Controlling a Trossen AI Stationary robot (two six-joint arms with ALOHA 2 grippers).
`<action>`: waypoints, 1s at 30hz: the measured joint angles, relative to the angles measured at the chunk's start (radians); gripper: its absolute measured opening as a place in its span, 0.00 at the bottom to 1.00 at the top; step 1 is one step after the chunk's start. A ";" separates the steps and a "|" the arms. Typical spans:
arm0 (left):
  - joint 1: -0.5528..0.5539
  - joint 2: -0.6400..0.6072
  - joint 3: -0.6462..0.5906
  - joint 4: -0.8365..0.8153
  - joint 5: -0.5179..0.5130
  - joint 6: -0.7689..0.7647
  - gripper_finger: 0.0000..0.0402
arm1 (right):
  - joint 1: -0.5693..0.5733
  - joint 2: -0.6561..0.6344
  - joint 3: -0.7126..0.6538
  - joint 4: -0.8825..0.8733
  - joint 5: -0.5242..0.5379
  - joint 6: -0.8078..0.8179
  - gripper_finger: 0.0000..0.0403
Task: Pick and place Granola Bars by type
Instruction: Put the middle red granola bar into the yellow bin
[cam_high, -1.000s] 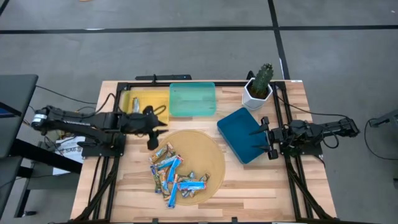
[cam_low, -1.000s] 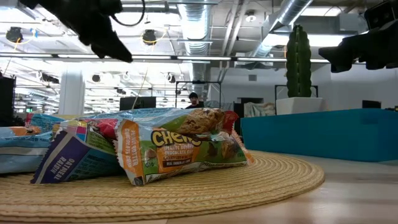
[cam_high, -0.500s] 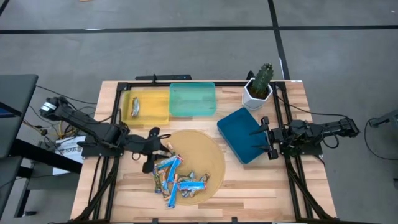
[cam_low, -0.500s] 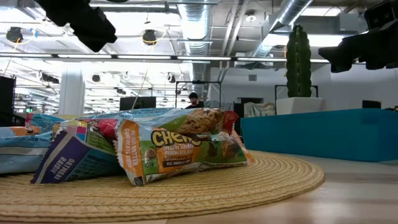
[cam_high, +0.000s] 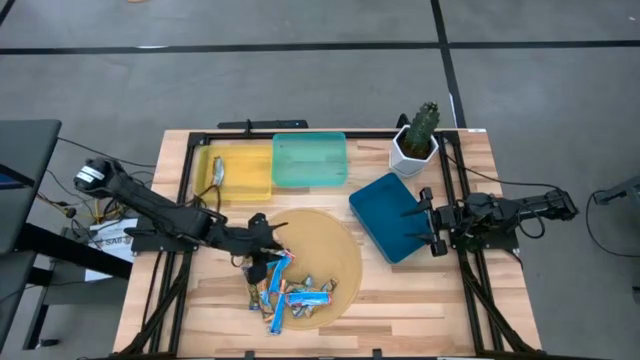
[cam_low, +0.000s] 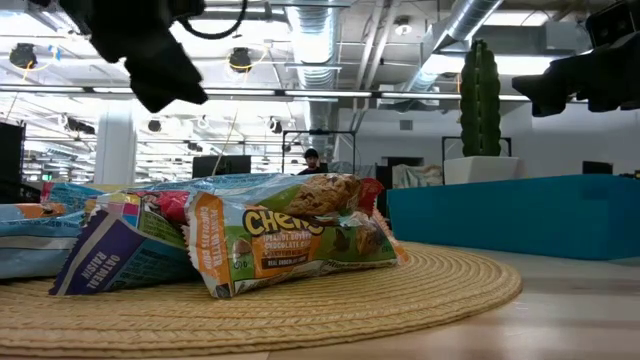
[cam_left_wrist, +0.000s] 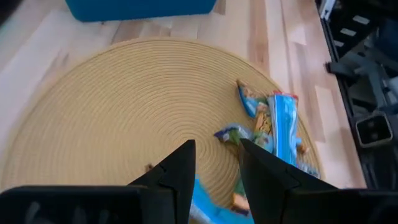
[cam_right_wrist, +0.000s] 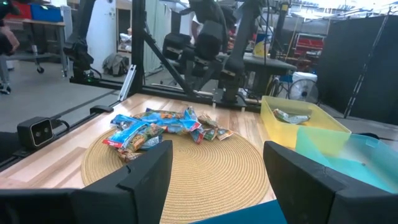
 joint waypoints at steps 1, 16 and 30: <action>0.000 0.020 0.021 -0.020 0.000 -0.014 0.28 | 0.000 0.000 0.000 0.000 0.000 0.000 0.61; 0.000 0.367 0.375 -0.476 0.008 -0.438 0.28 | 0.000 0.000 0.000 0.000 0.000 0.000 0.61; 0.010 0.473 0.440 -0.588 0.146 -0.637 0.28 | 0.000 0.000 0.000 0.000 0.000 0.000 0.61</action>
